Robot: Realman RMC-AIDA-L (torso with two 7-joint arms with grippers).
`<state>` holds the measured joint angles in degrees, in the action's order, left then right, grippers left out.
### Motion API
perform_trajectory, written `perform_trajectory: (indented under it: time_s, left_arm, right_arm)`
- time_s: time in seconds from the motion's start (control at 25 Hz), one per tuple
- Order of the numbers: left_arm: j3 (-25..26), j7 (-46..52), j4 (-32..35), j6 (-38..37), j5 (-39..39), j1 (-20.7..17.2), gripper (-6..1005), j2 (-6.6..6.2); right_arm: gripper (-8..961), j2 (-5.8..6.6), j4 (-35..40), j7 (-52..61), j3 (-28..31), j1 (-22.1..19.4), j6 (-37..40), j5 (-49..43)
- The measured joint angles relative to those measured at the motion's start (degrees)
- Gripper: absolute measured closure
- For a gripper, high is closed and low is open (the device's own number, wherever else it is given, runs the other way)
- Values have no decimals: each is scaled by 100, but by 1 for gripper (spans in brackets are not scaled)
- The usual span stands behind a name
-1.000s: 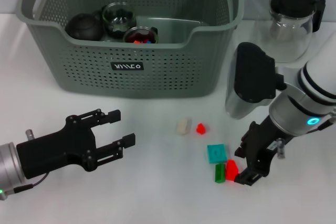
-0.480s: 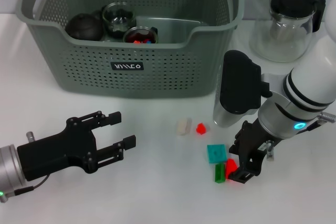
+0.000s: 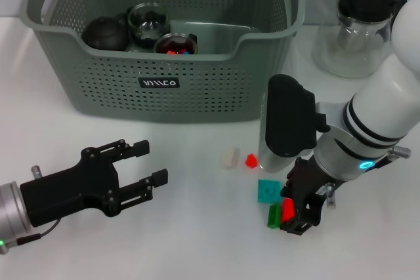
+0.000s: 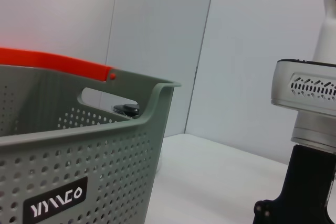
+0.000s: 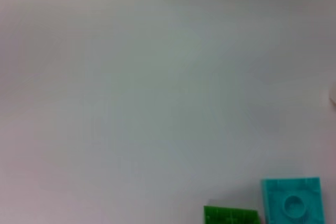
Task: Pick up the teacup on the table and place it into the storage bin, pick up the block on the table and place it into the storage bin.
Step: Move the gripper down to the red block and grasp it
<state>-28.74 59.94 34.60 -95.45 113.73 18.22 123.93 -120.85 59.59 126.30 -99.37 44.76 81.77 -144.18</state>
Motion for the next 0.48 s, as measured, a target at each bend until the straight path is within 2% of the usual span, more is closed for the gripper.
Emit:
perform_trajectory:
  time_s: [0.48]
  left_arm:
    - [142,0,-14,1,0,-3,342,0]
  right_arm:
    - [319,0,-1,92,-168,21,-34,-1]
